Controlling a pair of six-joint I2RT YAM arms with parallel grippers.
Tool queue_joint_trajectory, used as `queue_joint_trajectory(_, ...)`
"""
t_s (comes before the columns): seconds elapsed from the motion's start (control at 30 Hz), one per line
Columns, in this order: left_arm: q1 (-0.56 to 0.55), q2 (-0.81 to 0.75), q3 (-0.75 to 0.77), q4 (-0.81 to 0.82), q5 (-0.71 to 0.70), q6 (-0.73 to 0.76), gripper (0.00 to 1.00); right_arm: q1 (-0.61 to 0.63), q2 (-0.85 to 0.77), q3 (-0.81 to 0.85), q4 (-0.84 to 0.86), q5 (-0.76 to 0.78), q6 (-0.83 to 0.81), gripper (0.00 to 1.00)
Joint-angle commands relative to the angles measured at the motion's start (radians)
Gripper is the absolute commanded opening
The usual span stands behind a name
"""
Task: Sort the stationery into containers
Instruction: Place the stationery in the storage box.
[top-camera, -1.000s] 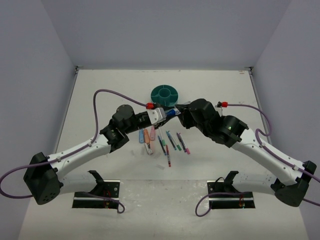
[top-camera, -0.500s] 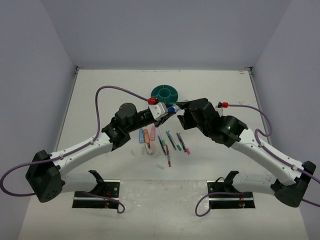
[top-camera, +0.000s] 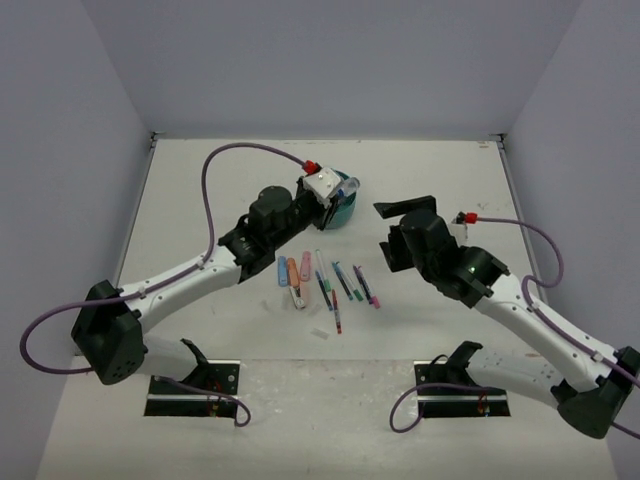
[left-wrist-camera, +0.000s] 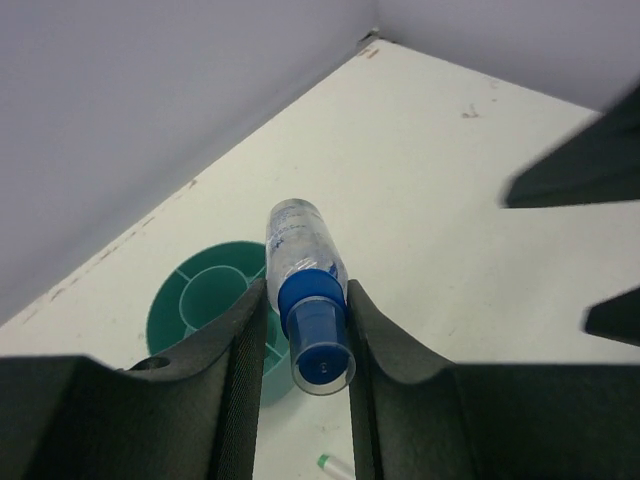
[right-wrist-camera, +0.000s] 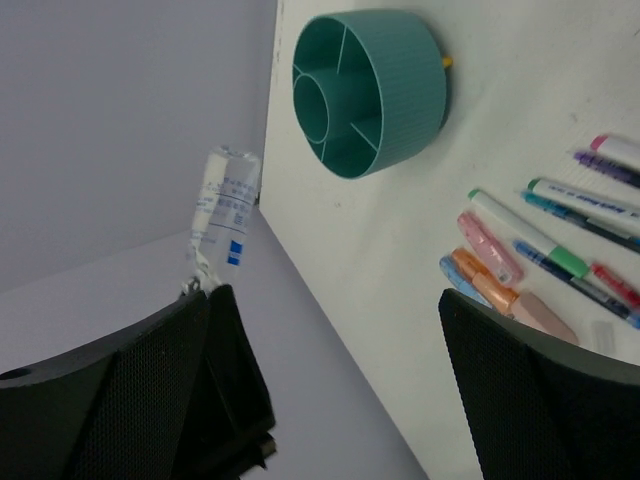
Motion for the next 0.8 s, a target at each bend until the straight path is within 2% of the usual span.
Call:
queue_joint_trajectory(0.0, 0.076, 0.045, 0.156, -0.095, -0.202, -0.126, 0.0, -0.018, -0.177, -0.078, 0.002, 0.172, -0.173, 0.99)
queue_joint_trajectory(0.1, 0.17, 0.12, 0.297, -0.209, -0.183, -0.193, 0.0, -0.022, -0.297, -0.159, 0.015, 0.257, -0.267, 0.99)
queue_joint_trajectory(0.17, 0.208, 0.173, 0.386, -0.291, -0.166, -0.225, 0.0, -0.023, -0.411, -0.206, 0.069, 0.273, -0.394, 0.99)
queue_joint_trajectory(0.27, 0.225, 0.295, 0.567, -0.452, -0.178, -0.2, 0.0, -0.022, -0.541, -0.304, 0.192, 0.276, -0.622, 0.99)
queue_joint_trajectory(0.37, 0.24, 0.403, 0.707, -0.571, -0.183, -0.2, 0.0, -0.022, -0.638, -0.329, 0.209, 0.271, -0.788, 0.99)
queue_joint_trajectory(0.57, 0.281, 0.563, 0.92, -0.759, -0.021, -0.255, 0.0, -0.022, -0.671, -0.282, 0.208, 0.144, -1.098, 0.99)
queue_joint_trajectory(0.77, 0.304, 0.61, 0.916, -0.794, 0.034, -0.26, 0.0, -0.022, -0.595, -0.194, 0.133, 0.059, -1.175, 0.99)
